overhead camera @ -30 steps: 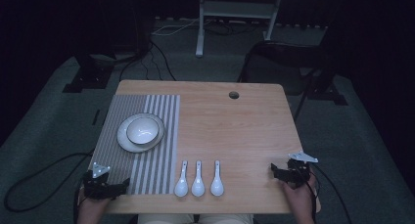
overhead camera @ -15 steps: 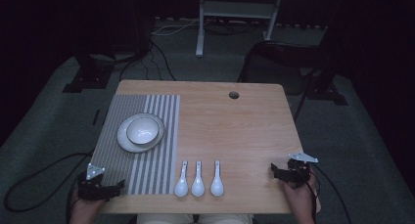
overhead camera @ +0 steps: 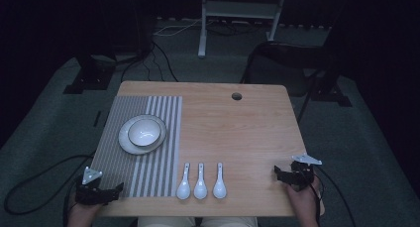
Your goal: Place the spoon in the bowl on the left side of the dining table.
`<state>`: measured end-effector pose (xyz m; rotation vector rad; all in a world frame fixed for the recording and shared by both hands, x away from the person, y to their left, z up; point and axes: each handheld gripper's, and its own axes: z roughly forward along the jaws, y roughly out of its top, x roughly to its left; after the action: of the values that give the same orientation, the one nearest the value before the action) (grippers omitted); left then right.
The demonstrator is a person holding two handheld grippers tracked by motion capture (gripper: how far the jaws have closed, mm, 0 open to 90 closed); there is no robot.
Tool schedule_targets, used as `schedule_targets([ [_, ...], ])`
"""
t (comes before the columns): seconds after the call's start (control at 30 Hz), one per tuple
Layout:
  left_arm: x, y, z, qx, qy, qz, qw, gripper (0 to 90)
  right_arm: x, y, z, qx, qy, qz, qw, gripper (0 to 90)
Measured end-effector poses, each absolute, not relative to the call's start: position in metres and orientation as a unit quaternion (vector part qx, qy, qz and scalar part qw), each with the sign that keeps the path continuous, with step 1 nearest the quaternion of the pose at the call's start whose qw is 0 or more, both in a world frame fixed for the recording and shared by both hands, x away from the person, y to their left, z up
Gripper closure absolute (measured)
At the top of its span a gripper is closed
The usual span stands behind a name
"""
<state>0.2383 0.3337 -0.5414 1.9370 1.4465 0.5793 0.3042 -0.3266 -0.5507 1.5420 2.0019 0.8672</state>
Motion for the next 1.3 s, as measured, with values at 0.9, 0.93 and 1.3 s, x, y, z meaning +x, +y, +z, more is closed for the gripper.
schedule_targets([
  [0.9, 0.236, 0.301, -0.525, 0.761, 0.513, 0.196, 0.346, 0.0, 0.304, -0.326, -0.551, 0.562, 0.729, 0.315, 0.233, 11.5],
  [0.93, 0.236, 0.299, -0.524, 0.761, 0.510, 0.194, 0.350, 0.0, 0.304, -0.326, -0.551, 0.561, 0.729, 0.316, 0.233, 11.5],
  [1.3, 0.238, 0.287, -0.511, 0.772, 0.498, 0.194, 0.343, 0.0, 0.304, -0.326, -0.551, 0.562, 0.729, 0.315, 0.233, 11.5],
])
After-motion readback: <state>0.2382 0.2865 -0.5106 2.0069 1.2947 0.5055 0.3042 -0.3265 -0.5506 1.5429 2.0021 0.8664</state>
